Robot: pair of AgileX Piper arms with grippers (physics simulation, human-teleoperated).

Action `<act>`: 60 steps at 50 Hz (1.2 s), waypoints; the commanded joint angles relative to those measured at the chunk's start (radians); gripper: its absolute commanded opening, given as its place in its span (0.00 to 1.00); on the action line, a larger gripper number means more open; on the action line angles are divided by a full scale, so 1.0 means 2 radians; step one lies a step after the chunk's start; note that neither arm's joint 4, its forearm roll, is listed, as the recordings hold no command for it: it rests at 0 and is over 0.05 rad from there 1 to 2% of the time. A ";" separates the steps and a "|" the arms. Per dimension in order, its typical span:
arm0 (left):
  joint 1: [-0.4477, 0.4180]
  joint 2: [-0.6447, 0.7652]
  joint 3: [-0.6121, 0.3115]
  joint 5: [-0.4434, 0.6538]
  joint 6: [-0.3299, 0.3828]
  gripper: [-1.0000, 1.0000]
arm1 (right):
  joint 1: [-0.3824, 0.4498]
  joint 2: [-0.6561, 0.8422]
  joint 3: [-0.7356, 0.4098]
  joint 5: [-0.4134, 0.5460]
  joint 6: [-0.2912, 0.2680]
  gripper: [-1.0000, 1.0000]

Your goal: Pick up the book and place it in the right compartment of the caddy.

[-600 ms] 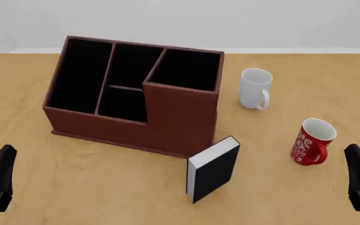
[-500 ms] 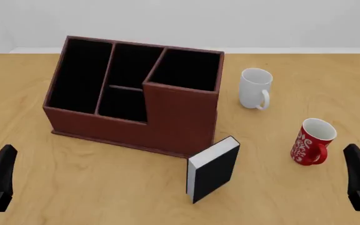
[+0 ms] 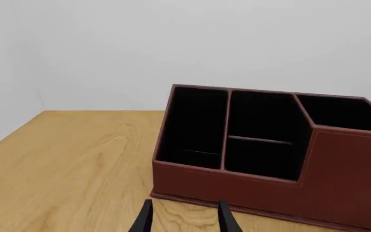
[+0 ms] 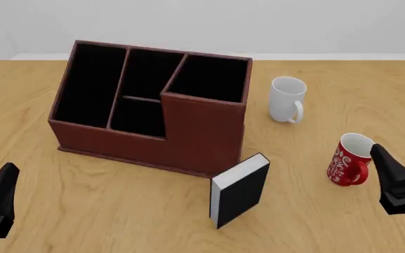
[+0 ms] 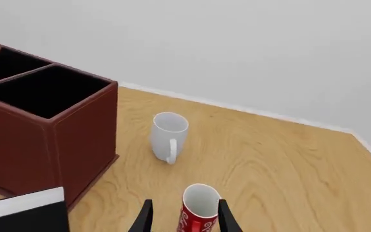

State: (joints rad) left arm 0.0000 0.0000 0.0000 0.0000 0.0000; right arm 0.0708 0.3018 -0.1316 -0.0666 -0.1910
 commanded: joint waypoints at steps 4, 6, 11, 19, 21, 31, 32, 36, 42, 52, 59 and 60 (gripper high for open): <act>0.000 0.000 0.000 0.000 0.000 1.00 | 0.039 0.106 -0.068 0.015 -0.103 1.00; 0.000 0.000 0.000 0.000 0.000 1.00 | 0.047 0.122 -0.084 0.023 -0.113 1.00; 0.000 0.000 0.000 0.000 0.000 1.00 | 0.054 0.143 -0.112 0.033 -0.135 1.00; 0.000 0.000 0.000 0.000 0.000 1.00 | 0.095 0.187 -0.155 0.059 -0.192 1.00; 0.000 0.000 0.000 0.000 0.000 1.00 | 0.104 0.197 -0.168 0.069 -0.204 1.00; 0.000 0.000 0.000 0.000 0.000 1.00 | 0.154 0.253 -0.234 0.133 -0.271 1.00; 0.000 0.000 0.000 0.000 0.000 1.00 | 0.159 0.259 -0.246 0.144 -0.267 1.00; 0.000 0.000 0.000 0.000 0.000 1.00 | 0.175 0.279 -0.264 0.164 -0.287 1.00; 0.000 0.000 0.000 0.000 0.000 1.00 | 0.195 0.298 -0.294 0.194 -0.317 1.00; 0.000 0.000 0.000 0.000 0.000 1.00 | 0.205 0.337 -0.361 0.252 -0.361 1.00; 0.000 0.000 0.000 0.000 0.000 1.00 | 0.219 0.362 -0.380 0.287 -0.387 1.00; 0.000 0.000 0.000 0.000 0.000 1.00 | 0.225 0.368 -0.391 0.300 -0.384 1.00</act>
State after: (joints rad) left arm 0.0000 0.0000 0.0000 0.0000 0.0000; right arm 0.4776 0.9635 -0.8206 0.4224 -0.8895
